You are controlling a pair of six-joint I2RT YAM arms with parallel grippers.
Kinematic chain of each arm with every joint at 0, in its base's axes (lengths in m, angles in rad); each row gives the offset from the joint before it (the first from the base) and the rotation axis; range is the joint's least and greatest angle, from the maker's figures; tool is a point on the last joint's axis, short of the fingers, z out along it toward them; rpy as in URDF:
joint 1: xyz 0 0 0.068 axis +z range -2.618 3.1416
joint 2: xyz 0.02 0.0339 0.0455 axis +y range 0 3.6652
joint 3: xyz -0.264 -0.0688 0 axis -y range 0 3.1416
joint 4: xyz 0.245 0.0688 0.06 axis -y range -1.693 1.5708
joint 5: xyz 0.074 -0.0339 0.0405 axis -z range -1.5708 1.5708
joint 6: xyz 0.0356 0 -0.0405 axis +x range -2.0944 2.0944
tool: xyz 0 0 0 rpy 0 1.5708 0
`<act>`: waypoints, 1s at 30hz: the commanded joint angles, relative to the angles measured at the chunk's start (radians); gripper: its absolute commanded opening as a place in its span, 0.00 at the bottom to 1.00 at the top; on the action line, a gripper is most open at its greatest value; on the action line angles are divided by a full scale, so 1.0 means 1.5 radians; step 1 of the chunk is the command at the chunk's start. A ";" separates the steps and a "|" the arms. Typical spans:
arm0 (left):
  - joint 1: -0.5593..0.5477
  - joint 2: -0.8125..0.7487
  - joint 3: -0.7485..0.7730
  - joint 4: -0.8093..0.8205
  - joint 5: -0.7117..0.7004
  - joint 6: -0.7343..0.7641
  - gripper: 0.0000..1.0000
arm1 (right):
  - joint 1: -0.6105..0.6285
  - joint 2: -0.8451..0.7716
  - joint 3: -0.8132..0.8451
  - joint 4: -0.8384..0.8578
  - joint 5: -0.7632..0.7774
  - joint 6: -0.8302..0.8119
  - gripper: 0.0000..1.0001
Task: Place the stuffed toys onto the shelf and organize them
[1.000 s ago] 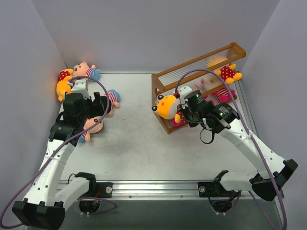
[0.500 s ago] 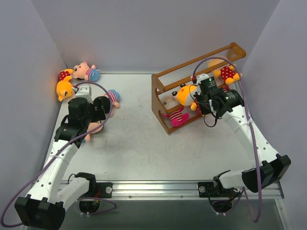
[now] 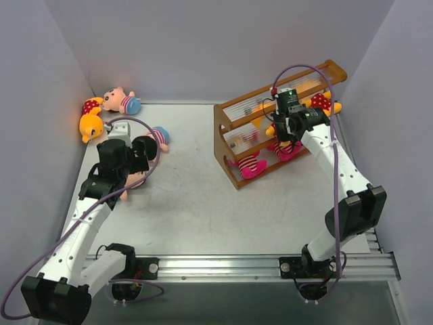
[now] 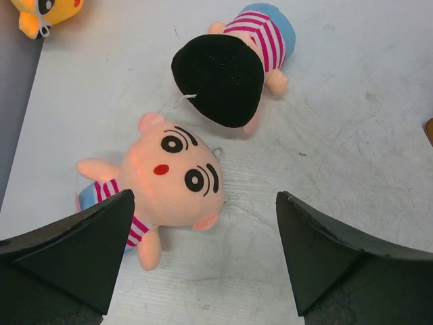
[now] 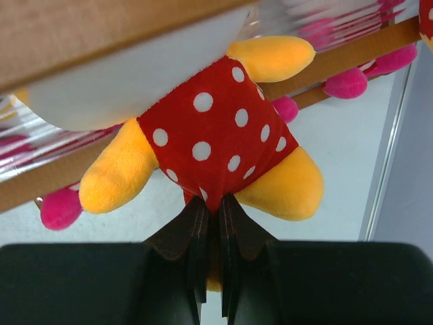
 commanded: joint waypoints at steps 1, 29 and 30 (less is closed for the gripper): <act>-0.006 -0.009 0.001 0.037 -0.022 0.014 0.94 | -0.007 0.021 0.043 0.028 0.037 0.036 0.00; -0.018 -0.011 0.000 0.037 -0.030 0.026 0.94 | -0.039 0.095 0.064 0.057 0.056 0.080 0.09; -0.017 -0.011 0.000 0.037 -0.030 0.027 0.94 | -0.039 0.095 0.066 0.058 0.056 0.080 0.10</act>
